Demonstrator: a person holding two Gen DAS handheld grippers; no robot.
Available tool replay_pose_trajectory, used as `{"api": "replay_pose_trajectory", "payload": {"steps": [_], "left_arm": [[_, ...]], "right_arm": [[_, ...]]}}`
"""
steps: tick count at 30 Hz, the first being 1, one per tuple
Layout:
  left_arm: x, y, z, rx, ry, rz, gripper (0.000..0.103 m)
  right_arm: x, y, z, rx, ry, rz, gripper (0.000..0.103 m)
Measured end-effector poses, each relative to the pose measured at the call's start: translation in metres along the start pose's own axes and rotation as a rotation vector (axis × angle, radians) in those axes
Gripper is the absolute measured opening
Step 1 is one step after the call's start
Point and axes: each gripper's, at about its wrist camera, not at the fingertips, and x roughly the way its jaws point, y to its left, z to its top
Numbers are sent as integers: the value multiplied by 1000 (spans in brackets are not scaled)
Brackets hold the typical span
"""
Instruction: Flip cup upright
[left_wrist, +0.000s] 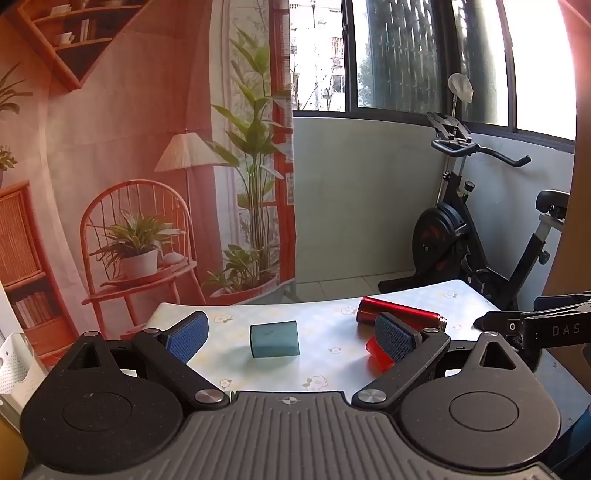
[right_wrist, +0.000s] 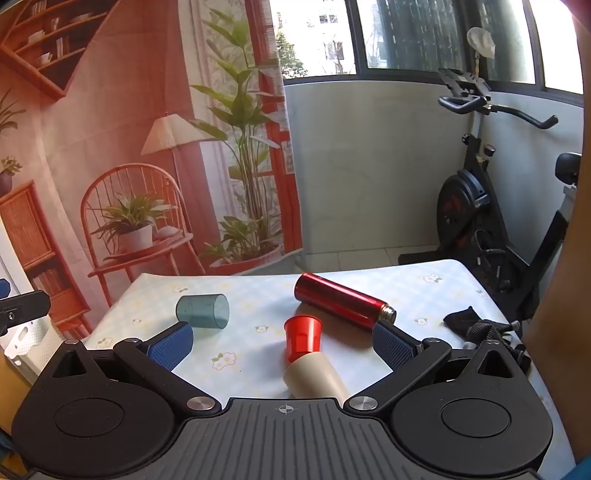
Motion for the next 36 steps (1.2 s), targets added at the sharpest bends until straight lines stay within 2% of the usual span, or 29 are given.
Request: {"api": "replay_pose_trajectory", "payload": {"steps": [36], "left_arm": [[-6,1,5,7,12,0,98]], "right_arm": [[-8,0,7,0,-8,5,103]]}}
